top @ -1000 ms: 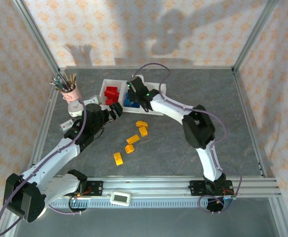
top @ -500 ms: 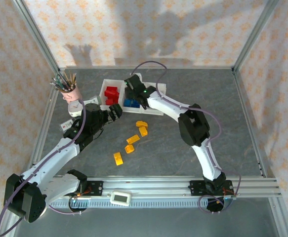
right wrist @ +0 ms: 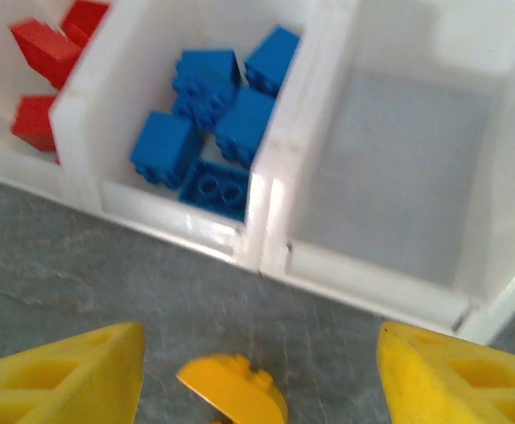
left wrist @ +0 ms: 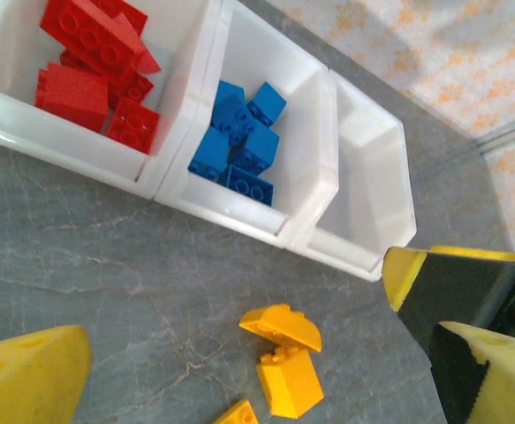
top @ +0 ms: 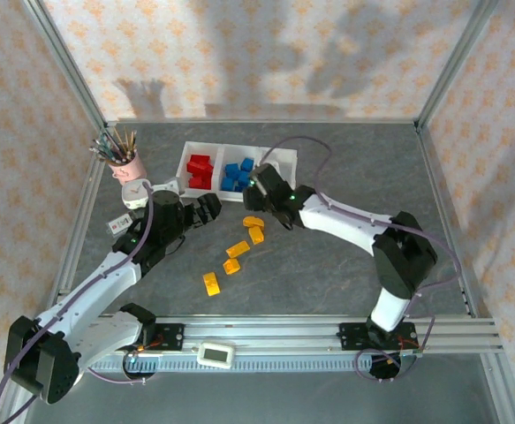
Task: Sort the legos into containers by color
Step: Pick up the lego from the center of the table.
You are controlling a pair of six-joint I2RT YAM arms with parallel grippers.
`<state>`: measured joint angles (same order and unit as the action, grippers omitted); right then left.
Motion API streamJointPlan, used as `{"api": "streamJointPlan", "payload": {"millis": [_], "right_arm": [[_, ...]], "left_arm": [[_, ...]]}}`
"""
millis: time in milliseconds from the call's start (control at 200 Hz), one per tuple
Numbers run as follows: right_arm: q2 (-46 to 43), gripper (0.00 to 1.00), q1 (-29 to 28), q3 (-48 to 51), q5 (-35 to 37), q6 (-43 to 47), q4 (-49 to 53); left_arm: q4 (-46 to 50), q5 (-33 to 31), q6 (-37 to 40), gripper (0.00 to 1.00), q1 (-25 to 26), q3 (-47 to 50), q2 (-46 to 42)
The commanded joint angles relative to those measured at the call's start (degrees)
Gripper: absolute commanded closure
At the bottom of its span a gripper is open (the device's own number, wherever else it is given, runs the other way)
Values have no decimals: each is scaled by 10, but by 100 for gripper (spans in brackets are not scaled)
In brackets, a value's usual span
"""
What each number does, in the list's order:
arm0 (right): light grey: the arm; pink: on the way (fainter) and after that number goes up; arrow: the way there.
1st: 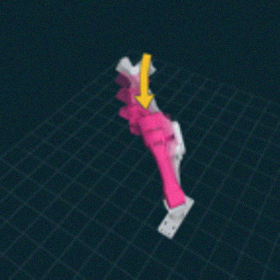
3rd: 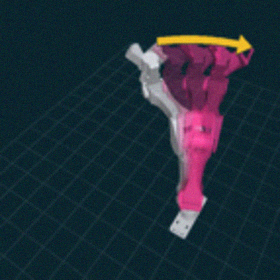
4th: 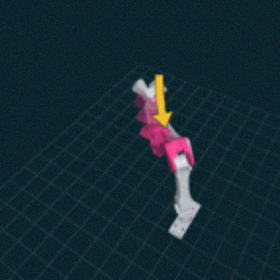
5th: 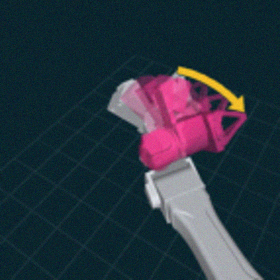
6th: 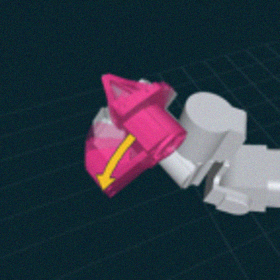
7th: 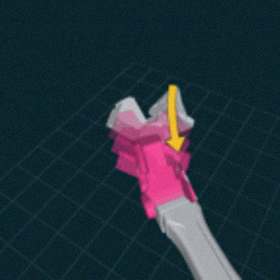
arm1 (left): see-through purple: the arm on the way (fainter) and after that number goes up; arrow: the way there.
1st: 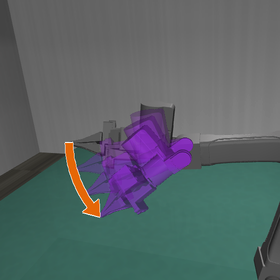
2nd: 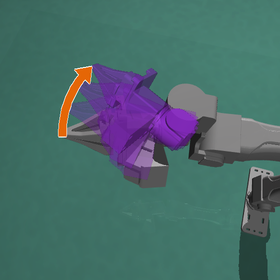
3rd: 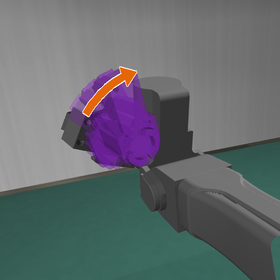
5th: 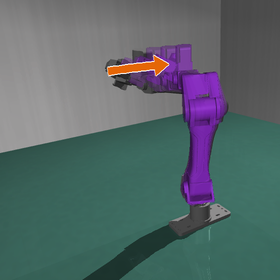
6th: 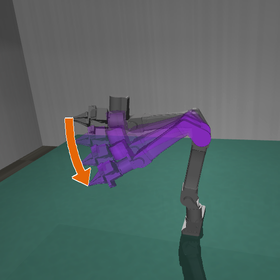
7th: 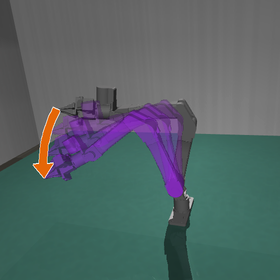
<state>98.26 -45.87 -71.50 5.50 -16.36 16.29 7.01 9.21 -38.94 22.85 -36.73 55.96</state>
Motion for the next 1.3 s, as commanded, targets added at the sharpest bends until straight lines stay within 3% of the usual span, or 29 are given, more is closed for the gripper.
{"api": "streamJointPlan", "payload": {"millis": [0, 275, 631, 971, 1296], "right_arm": [[-33, 29, -9, 60, -12, -38, -32], [-52, 25, -16, 165, -46, -68, -99], [-10, 24, -41, 181, -57, -66, -142], [45, 35, -46, 148, -58, -56, -145], [65, 55, -46, 135, -44, -37, -134]], "left_arm": [[-5, -1, 6, 1, 31, 7, -2], [-46, -27, -45, 1, 81, 28, 19], [-50, -56, -61, 1, 87, 34, 18], [-47, -67, -58, 1, 87, 37, 20], [-48, -65, -52, 1, 87, 34, 31]]}}
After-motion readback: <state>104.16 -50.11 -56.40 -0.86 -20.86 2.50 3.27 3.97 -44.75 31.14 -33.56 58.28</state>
